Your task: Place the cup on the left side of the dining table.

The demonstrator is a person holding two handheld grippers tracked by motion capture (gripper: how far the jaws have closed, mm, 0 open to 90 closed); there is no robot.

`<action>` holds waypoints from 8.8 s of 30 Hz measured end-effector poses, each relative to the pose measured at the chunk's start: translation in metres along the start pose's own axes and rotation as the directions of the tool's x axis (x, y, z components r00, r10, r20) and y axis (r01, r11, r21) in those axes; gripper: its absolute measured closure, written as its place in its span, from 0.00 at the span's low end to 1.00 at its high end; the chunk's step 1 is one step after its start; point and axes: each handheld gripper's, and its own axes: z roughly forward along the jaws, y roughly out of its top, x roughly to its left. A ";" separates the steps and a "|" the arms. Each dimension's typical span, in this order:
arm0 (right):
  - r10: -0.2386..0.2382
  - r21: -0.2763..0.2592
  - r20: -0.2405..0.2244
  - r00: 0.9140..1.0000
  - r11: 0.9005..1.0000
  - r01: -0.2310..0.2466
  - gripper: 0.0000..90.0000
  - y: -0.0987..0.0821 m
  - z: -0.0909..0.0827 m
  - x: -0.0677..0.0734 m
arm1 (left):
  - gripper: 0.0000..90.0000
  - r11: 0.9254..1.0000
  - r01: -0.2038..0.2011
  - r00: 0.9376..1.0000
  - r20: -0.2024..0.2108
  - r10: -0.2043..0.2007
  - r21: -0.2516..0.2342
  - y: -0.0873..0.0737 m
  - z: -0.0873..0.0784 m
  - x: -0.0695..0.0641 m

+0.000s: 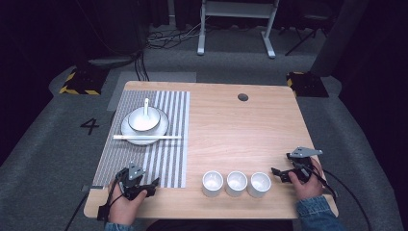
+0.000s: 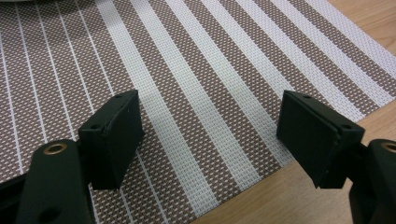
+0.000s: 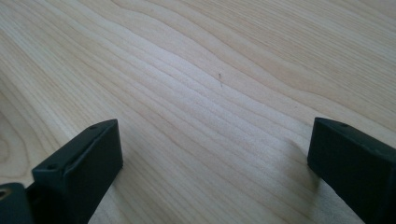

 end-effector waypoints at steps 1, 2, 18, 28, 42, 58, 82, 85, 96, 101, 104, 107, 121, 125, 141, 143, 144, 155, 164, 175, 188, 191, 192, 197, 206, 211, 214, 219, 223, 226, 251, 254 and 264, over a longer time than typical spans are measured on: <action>0.000 0.000 0.000 1.000 1.000 0.000 0.04 0.000 0.000 0.000 | 0.26 1.000 0.002 1.000 0.001 -0.002 0.000 0.000 0.000 0.000; 0.000 0.000 0.000 1.000 1.000 0.000 0.04 0.000 0.000 0.000 | 0.27 1.000 0.015 1.000 -0.002 -0.015 -0.006 0.000 0.000 0.000; 0.000 0.000 0.000 1.000 1.000 0.000 0.04 0.000 0.000 0.000 | 0.30 0.998 0.004 0.999 0.051 -0.001 -0.061 0.020 -0.040 -0.008; 0.000 0.000 0.000 1.000 1.000 0.000 0.04 0.000 0.000 0.000 | 0.30 0.997 -0.020 0.998 0.050 0.023 -0.069 0.031 -0.061 -0.019; 0.000 0.000 0.000 1.000 1.000 0.000 0.04 0.000 0.000 0.000 | 0.30 0.992 -0.032 0.997 0.072 0.041 -0.119 0.043 -0.081 -0.031; 0.000 0.000 0.000 1.000 1.000 0.000 0.04 0.000 0.000 0.000 | 0.30 0.984 -0.109 0.982 0.141 0.129 -0.143 0.070 -0.061 -0.052; 0.001 -0.001 0.001 1.000 1.000 -0.001 0.04 0.000 0.000 0.000 | 0.28 0.958 -0.208 0.931 0.261 0.256 -0.197 0.111 -0.018 -0.099; 0.000 0.000 0.000 1.000 1.000 0.000 0.04 0.000 0.000 0.000 | 0.28 0.954 -0.190 0.925 0.284 0.252 -0.230 0.110 -0.015 -0.107; -0.003 0.000 -0.002 1.000 1.000 0.003 0.04 0.000 0.000 0.000 | 0.28 0.960 -0.158 0.926 0.303 0.226 -0.233 0.098 -0.002 -0.119; -0.003 0.000 -0.002 1.000 1.000 0.003 0.04 0.000 0.000 0.000 | 0.28 0.959 -0.160 0.914 0.332 0.234 -0.236 0.093 0.004 -0.127; -0.003 -0.001 -0.002 1.000 1.000 0.003 0.04 0.000 0.000 0.000 | 0.27 0.960 -0.163 0.910 0.342 0.236 -0.228 0.090 0.010 -0.133; -0.002 0.000 -0.002 1.000 1.000 0.002 0.04 0.000 0.000 0.000 | 0.26 0.961 -0.157 0.907 0.352 0.232 -0.228 0.088 0.013 -0.136; -0.003 -0.001 -0.002 1.000 1.000 0.003 0.04 0.000 0.000 0.000 | 0.23 0.965 -0.144 0.891 0.395 0.222 -0.218 0.077 0.028 -0.149; -0.003 -0.001 -0.002 1.000 1.000 0.003 0.04 0.000 0.000 0.000 | 0.19 0.964 -0.182 0.889 0.386 0.246 -0.195 0.072 0.036 -0.153; -0.003 -0.001 -0.002 1.000 1.000 0.003 0.04 0.000 0.000 0.000 | 0.27 0.964 -0.216 0.898 0.355 0.258 -0.154 0.066 0.045 -0.154; -0.003 0.000 -0.002 1.000 1.000 0.003 0.04 0.000 0.000 0.000 | 0.28 0.964 -0.216 0.899 0.354 0.258 -0.154 0.065 0.045 -0.154; -0.002 0.000 -0.002 1.000 1.000 0.002 0.04 0.000 0.000 0.000 | 0.28 0.964 -0.216 0.899 0.354 0.258 -0.154 0.065 0.045 -0.154; -0.003 0.000 -0.002 1.000 1.000 0.003 0.04 0.000 0.000 0.000 | 0.29 0.953 -0.231 0.894 0.343 0.287 -0.195 0.063 0.046 -0.154; -0.002 0.000 -0.002 1.000 1.000 0.002 0.04 0.000 0.000 0.000 | 0.30 0.959 -0.220 0.897 0.348 0.271 -0.181 0.066 0.042 -0.158; -0.002 0.000 -0.002 1.000 1.000 0.002 0.04 0.000 0.000 0.000 | 0.30 0.962 -0.209 0.903 0.342 0.259 -0.175 0.074 0.028 -0.156; -0.003 0.000 -0.002 1.000 1.000 0.003 0.04 0.000 0.000 0.000 | 0.30 0.959 -0.176 0.915 0.322 0.242 -0.220 0.091 0.007 -0.149; -0.003 0.000 -0.002 1.000 1.000 0.003 0.04 0.000 0.000 0.000 | 0.30 0.958 -0.172 0.917 0.317 0.240 -0.228 0.093 0.005 -0.148; -0.003 0.000 -0.002 1.000 1.000 0.003 0.04 0.000 0.000 0.000 | 0.30 0.957 -0.171 0.920 0.309 0.240 -0.236 0.094 0.003 -0.147; -0.003 -0.001 -0.002 1.000 1.000 0.003 0.04 0.000 0.000 0.000 | 0.30 0.956 -0.152 0.929 0.295 0.224 -0.249 0.100 -0.001 -0.144; -0.003 0.000 -0.002 1.000 1.000 0.003 0.04 0.000 0.000 0.000 | 0.30 0.956 -0.124 0.944 0.264 0.195 -0.264 0.110 -0.012 -0.137; -0.003 0.000 -0.002 1.000 1.000 0.003 0.04 0.000 0.000 0.000 | 0.30 0.957 -0.106 0.953 0.246 0.175 -0.272 0.115 -0.018 -0.132; -0.003 0.000 -0.002 1.000 1.000 0.003 0.04 0.000 0.000 0.000 | 0.30 0.957 -0.101 0.955 0.243 0.169 -0.271 0.116 -0.020 -0.130; -0.004 0.000 -0.001 1.000 1.000 0.004 0.04 0.000 0.000 0.000 | 0.30 0.962 -0.075 0.964 0.228 0.138 -0.264 0.119 -0.023 -0.124; -0.004 -0.001 -0.001 1.000 1.000 0.004 0.04 0.000 0.000 0.000 | 0.30 0.960 -0.067 0.973 0.196 0.124 -0.273 0.122 -0.025 -0.121; -0.003 0.000 -0.001 1.000 1.000 0.003 0.04 0.000 0.000 0.000 | 0.30 0.958 -0.058 0.978 0.178 0.111 -0.280 0.124 -0.026 -0.117; -0.003 0.000 -0.001 1.000 1.000 0.003 0.04 0.000 0.000 0.000 | 0.30 0.964 -0.013 1.000 0.011 0.017 -0.266 0.125 -0.022 -0.048; -0.002 0.000 -0.002 1.000 1.000 0.002 0.04 0.000 0.000 0.000 | 0.30 0.965 0.003 1.000 0.003 -0.002 -0.262 0.125 -0.018 -0.039; -0.003 0.000 -0.001 1.000 1.000 0.003 0.04 0.000 0.000 0.000 | 0.30 0.972 0.051 0.999 -0.002 -0.053 -0.229 0.118 -0.002 -0.016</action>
